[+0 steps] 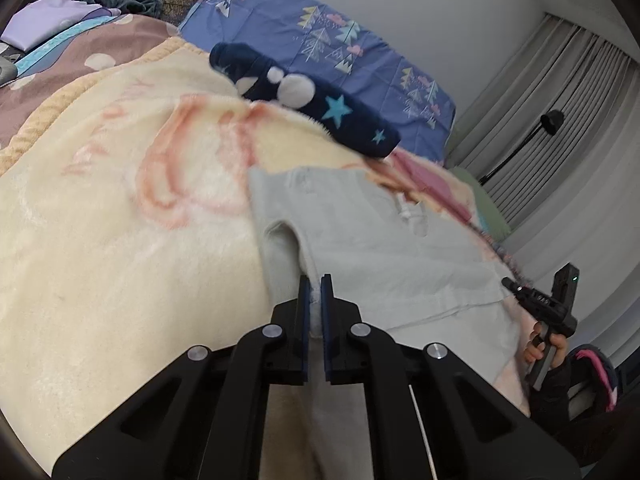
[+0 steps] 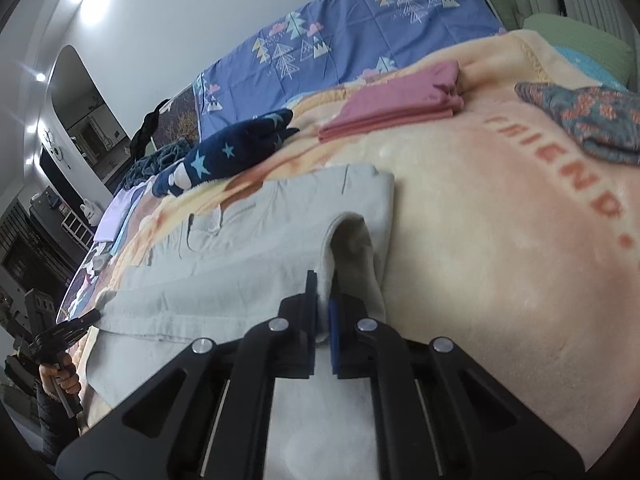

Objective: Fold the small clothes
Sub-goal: 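Lower the hem onto the shirt and open both tools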

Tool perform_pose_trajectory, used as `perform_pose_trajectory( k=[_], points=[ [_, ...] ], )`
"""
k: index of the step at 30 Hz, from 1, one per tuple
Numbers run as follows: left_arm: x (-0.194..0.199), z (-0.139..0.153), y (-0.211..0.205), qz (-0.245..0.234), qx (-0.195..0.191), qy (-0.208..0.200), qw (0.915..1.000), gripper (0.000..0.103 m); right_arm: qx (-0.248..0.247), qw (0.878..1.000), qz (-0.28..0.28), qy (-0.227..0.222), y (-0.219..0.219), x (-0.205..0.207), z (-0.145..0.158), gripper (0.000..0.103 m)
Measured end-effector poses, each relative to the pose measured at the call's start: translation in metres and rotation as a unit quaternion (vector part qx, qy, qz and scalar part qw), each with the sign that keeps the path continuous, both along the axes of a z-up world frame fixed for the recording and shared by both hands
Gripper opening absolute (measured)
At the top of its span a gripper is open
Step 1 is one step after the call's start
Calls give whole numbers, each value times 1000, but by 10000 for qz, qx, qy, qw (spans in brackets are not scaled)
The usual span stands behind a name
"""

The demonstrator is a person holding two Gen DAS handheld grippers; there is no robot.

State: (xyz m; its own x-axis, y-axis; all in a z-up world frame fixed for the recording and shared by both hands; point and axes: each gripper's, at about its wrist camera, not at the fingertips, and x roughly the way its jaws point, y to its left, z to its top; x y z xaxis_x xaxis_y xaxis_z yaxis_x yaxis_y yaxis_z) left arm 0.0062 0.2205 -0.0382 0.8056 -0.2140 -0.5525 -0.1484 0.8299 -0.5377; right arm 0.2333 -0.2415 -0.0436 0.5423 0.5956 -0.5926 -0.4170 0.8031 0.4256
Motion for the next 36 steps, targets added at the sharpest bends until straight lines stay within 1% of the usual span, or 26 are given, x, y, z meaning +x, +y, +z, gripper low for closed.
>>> perform_pose_trajectory(
  k=[2,4,6,8,9,10,11,12,13,14,16,18,20,21,22,24,25,26,27,28,29,31,33,35,36],
  points=[
    [10,12,2,3,-3,-96,10000,4,97,9999,-49,-39,1,7,13,5],
    [29,24,9,176,74,-123,9997,4,216,9997,-146,-30,3,21,25,5],
    [54,30,22,367,35,-125,9992,5,282,9992,-266,98,10,45,33,5],
    [79,24,36,704,149,80,9974,5,94,9985,-432,329,22,72,29,6],
    [88,20,40,814,228,188,9962,7,-42,9976,-529,435,28,83,24,12],
    [94,15,46,932,271,295,9948,14,-113,9970,-604,476,30,89,20,17],
    [97,11,50,1042,275,385,9934,24,-122,9963,-670,517,30,94,15,22],
    [96,8,53,1119,273,415,9925,29,-30,9964,-646,551,28,97,13,30],
    [93,6,56,1121,263,357,9927,36,110,9965,-616,547,25,97,12,32],
    [89,5,56,1071,273,275,9935,40,196,9970,-585,477,20,97,11,32],
    [85,4,55,895,396,210,9950,40,44,9983,-486,334,16,95,11,32],
    [85,2,51,643,534,257,9962,40,-226,9992,-268,188,18,93,11,32],
    [87,0,42,375,727,324,9961,43,-517,9986,130,-71,24,84,14,32],
    [89,-2,36,241,897,389,9949,49,-722,9965,359,-242,28,78,15,43],
    [92,-5,30,128,1103,474,9927,54,-1044,9916,625,-449,36,71,15,54],
    [101,-11,23,-18,1369,665,9883,55,-1562,9818,852,-671,50,66,11,56],
    [106,-15,23,-52,1414,772,9869,55,-1784,9780,823,-695,56,70,7,56],
    [111,-18,24,-47,1400,839,9866,55,-1860,9773,767,-663,58,75,4,56],
    [116,-19,27,-18,1349,864,9871,55,-1882,9776,717,-614,60,82,2,53],
    [120,-20,30,9,1293,861,9879,52,-1874,9782,676,-592,61,90,1,49],
    [123,-20,33,35,1251,842,9886,40,-1789,9805,626,-526,61,99,-1,47],
    [128,-20,38,14,1126,829,9902,30,-1652,9836,612,-392,61,114,-3,40],
    [133,-19,40,40,1094,799,9908,29,-1535,9856,659,-257,64,126,-6,39],
    [138,-17,41,49,1144,783,9903,27,-1514,9858,691,-206,68,134,-8,35],
    [140,-16,41,37,1187,770,9899,24,-1507,9859,705,-199,71,136,-9,26]
  ],
)
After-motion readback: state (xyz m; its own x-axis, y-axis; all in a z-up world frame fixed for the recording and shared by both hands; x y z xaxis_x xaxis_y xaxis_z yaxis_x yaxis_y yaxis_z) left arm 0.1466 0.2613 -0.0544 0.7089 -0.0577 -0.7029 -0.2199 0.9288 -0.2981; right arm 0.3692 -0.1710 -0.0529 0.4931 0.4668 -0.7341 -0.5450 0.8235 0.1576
